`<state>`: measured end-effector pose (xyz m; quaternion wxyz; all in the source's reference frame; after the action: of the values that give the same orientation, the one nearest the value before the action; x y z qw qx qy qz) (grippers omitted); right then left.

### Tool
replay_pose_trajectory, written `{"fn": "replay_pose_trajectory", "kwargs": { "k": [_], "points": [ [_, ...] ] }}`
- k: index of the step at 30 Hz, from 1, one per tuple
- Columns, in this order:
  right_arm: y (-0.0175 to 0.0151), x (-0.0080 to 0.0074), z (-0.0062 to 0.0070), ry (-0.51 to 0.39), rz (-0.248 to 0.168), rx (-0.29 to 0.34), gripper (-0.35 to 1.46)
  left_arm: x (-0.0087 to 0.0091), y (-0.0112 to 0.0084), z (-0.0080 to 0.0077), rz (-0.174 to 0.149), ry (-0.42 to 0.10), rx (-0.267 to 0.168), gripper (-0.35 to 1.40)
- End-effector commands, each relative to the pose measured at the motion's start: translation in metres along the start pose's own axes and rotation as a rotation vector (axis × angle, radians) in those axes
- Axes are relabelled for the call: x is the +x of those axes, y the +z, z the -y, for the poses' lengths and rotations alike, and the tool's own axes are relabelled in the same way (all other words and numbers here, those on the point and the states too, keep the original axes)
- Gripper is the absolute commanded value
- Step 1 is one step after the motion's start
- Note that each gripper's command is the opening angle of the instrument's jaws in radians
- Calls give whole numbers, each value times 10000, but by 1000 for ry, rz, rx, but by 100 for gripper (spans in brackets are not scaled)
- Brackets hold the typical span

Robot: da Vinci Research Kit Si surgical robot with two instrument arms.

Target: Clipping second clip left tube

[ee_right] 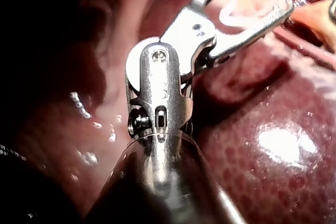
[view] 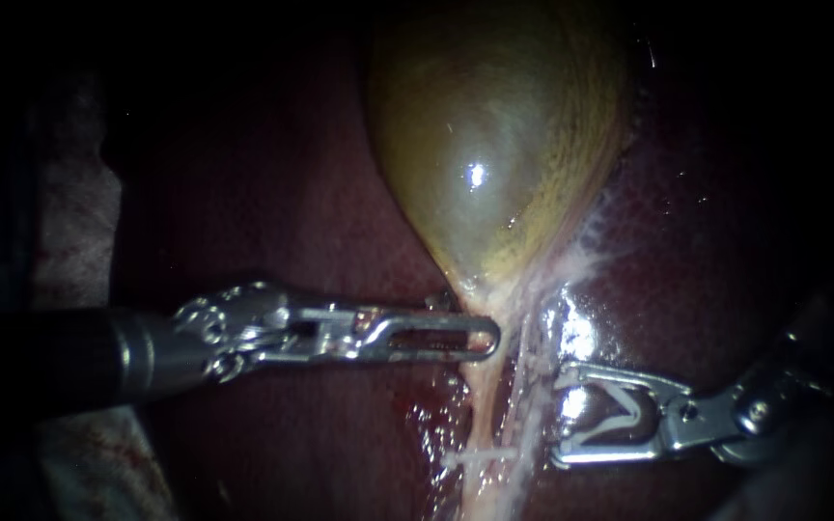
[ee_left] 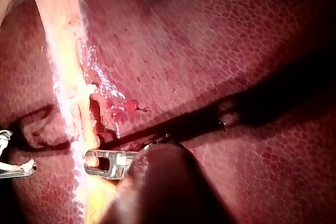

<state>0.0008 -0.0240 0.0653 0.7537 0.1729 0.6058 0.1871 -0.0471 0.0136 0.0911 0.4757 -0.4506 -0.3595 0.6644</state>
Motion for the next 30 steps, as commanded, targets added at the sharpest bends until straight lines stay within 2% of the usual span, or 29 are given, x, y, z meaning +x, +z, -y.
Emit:
{"fn": "replay_pose_trajectory", "kwargs": {
  "k": [1, 7, 16, 30],
  "points": [
    [2, -3, -1, -1, 0, 0, 60, 1, -1, -3, 0, 3, -2, -35],
    [16, -14, -2, -6, -4, 5, 60, 4, -3, -13, 1, 4, -2, -35],
    [33, -33, -9, 20, -8, 3, 60, 4, -4, -15, 0, 3, -2, -35],
    [52, -65, -16, 59, 24, -1, 60, 4, -4, -17, 0, 2, -1, -35]
  ]
}}
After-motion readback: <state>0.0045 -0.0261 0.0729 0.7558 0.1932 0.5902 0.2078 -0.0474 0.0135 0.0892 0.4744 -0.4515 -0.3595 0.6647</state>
